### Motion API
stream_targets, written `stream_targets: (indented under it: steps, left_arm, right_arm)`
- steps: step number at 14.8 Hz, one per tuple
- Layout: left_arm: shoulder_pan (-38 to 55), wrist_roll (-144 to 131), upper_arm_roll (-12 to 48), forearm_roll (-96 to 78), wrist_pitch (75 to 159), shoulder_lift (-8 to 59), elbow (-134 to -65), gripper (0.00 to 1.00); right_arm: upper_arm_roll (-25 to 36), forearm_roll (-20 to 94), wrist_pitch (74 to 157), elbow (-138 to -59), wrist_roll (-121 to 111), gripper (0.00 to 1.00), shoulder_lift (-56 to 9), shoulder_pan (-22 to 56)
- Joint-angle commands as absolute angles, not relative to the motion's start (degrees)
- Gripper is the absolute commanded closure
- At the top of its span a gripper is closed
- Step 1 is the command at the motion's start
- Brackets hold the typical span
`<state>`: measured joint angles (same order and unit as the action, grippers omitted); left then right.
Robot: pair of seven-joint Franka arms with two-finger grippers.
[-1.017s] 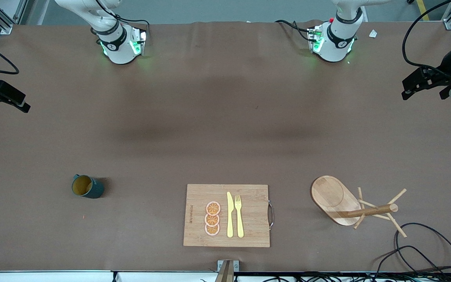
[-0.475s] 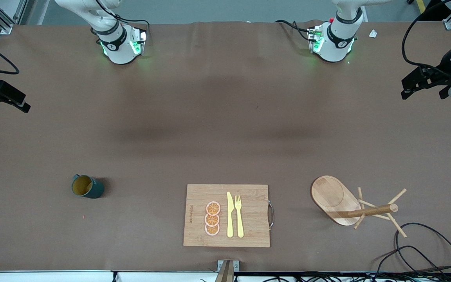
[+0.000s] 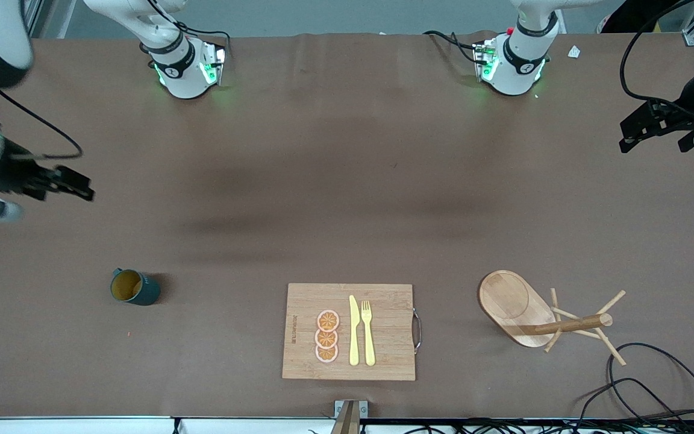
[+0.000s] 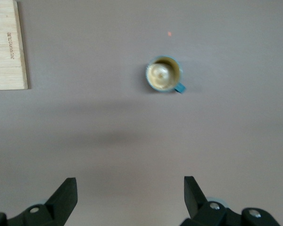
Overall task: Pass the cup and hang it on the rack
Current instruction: 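Reach the right gripper to the teal mug and grasp it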
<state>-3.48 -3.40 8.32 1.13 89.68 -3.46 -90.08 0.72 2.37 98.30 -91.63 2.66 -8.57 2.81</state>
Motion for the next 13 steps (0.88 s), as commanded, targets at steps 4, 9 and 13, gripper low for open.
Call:
stream_targets:
  steps: [4, 9, 13]
  left_arm:
    - [-3.8, -2.5, 8.4, 1.1, 88.9, -2.5, -88.6, 0.00]
    - [-3.7, -2.6, 8.4, 1.1, 88.9, -2.5, -88.6, 0.00]
    - [-3.7, -2.5, 8.4, 1.1, 88.9, -2.5, -88.6, 0.00]
  right_arm:
    - [0.8, 2.5, 114.4, -90.8, 2.5, 0.00, -24.1, 2.6]
    - [0.8, 2.4, 121.7, -90.8, 2.1, 0.00, -32.7, 1.2]
    - [0.9, 1.9, 127.4, -90.8, -2.3, 0.05, -37.3, 0.4]
